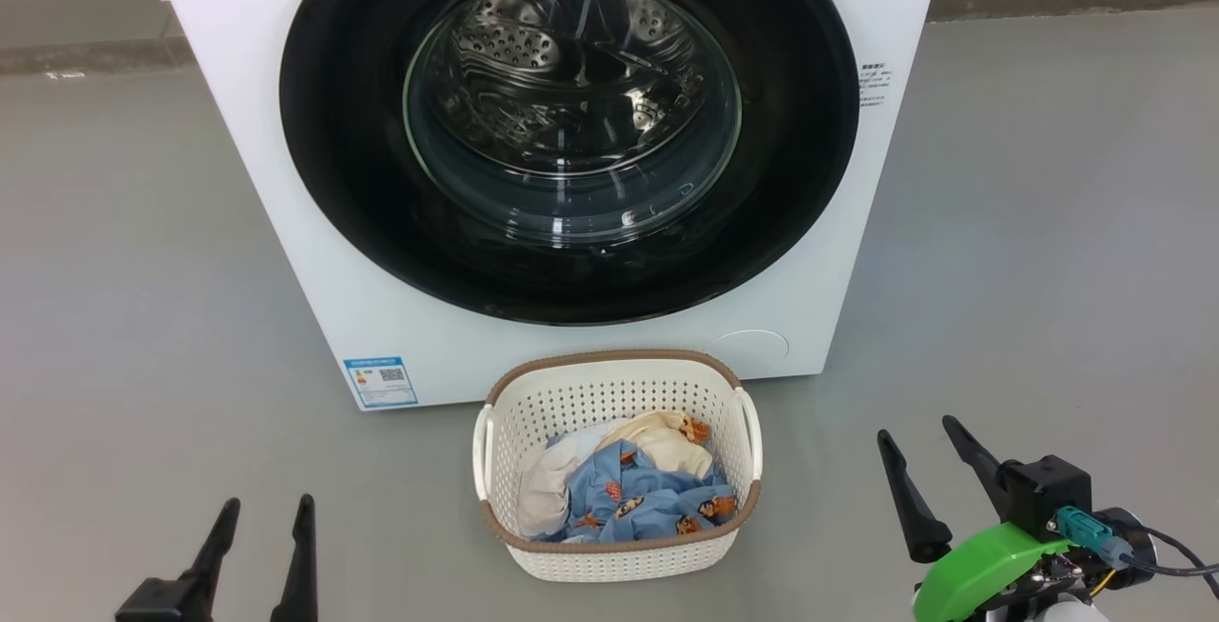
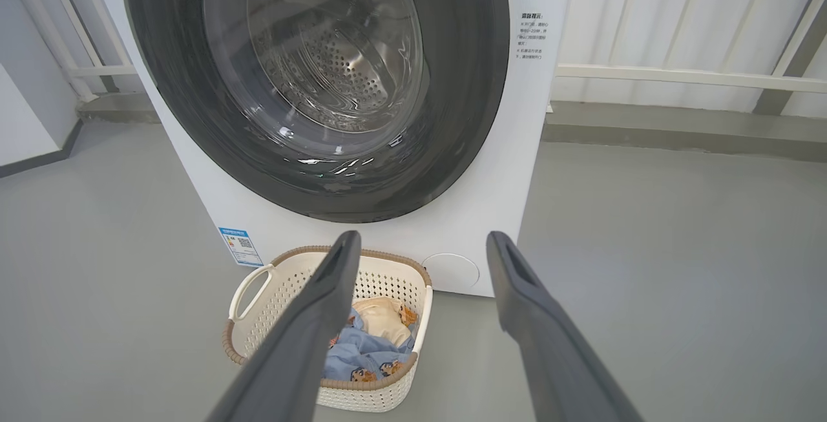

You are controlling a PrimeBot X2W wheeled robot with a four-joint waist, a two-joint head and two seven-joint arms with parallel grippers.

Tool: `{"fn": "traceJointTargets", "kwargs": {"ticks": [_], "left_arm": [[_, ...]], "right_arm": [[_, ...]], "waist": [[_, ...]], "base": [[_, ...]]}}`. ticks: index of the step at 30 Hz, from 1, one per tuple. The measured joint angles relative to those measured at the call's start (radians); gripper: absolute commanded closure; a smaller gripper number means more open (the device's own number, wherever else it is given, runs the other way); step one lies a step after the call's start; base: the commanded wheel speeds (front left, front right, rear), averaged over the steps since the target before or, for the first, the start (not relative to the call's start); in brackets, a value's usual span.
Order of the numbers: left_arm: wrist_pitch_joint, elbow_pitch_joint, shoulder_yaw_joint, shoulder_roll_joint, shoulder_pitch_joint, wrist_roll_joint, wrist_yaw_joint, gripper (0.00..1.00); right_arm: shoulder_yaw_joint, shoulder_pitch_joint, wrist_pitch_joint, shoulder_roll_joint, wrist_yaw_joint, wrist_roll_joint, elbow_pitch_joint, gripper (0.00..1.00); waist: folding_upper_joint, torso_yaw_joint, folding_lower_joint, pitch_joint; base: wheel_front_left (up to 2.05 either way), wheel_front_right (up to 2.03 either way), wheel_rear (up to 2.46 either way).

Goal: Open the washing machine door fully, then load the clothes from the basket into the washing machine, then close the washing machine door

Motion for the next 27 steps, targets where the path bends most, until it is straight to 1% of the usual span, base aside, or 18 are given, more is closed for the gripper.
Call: {"fn": "traceJointTargets", "kwargs": {"ticks": [3,10,19,27], "left_arm": [[-0.001,0.003,0.006,-0.003,0.0,0.019,0.0,0.0],[-0.001,0.008,0.02,-0.009,0.0,0.02,0.001,0.0],[-0.001,0.014,0.047,-0.015,0.0,0.027,0.023,0.0],[-0.001,0.014,0.055,-0.022,0.0,0.027,0.027,0.0]], "right_arm": [[-0.01,0.0,-0.004,0.003,0.0,-0.014,0.0,0.0],[-0.06,0.0,-0.004,0.018,0.0,-0.035,0.0,0.0],[-0.127,0.001,-0.009,0.031,0.0,-0.058,-0.007,0.0],[-0.134,0.003,-0.009,0.035,0.0,-0.058,-0.015,0.0]], "waist": [[0.0,0.002,0.0,0.0],[0.0,0.005,0.0,0.002],[0.0001,0.001,0.0,0.001],[0.0,0.004,0.0,-0.001]], "base": [[0.0,0.0,0.0],[0.0,0.0,0.0],[0.0,0.0,0.0],[0.0,0.0,0.0]]}}
